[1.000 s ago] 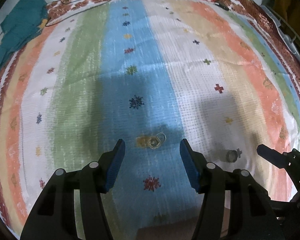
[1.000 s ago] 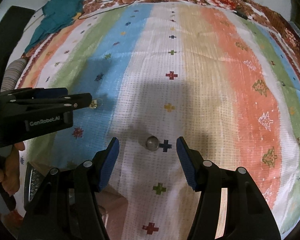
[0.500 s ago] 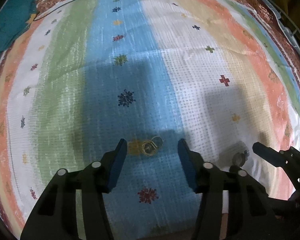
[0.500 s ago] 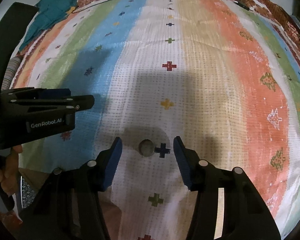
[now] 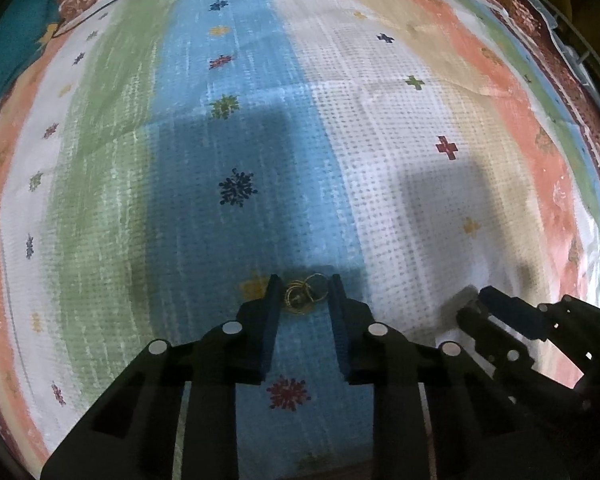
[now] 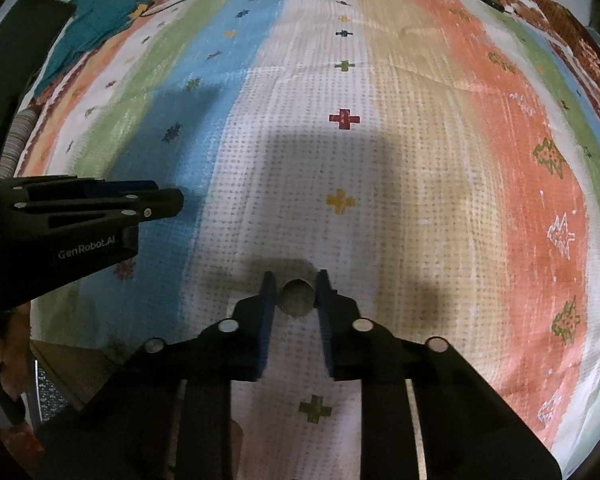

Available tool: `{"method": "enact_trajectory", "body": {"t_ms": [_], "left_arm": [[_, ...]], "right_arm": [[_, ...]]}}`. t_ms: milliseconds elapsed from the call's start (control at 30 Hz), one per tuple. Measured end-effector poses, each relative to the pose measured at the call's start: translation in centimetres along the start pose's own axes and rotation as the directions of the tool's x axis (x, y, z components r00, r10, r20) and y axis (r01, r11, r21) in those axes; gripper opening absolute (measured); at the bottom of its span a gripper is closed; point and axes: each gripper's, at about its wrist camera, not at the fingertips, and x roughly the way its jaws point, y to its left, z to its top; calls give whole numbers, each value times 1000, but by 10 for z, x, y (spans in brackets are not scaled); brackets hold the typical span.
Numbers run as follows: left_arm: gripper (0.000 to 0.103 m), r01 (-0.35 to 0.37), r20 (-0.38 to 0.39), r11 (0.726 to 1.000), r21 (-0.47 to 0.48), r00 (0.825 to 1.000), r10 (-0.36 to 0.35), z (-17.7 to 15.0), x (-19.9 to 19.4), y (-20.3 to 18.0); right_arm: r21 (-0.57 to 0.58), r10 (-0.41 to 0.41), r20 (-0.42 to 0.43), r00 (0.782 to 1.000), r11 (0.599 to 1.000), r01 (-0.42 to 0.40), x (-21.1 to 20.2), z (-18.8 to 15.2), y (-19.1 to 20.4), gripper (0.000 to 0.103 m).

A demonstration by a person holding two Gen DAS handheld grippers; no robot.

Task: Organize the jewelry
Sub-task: 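Close the left tool on the stone ring while the right tool grasps the plain silver ring, then lift and carry both rings back over the silver tin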

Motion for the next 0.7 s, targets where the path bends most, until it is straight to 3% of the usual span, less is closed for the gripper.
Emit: {"method": "enact_trajectory", "body": {"t_ms": [100, 700], "left_arm": [[15, 5, 5, 1000, -5, 1000, -5, 1, 1, -2], [15, -12, 89, 1000, 11, 996, 11, -16, -36, 1]], "right_arm": [[-1, 10, 0, 1000, 1000, -10, 0, -1, 0, 20], [-29, 1, 97, 995, 1000, 2, -33, -1, 13, 20]]}}
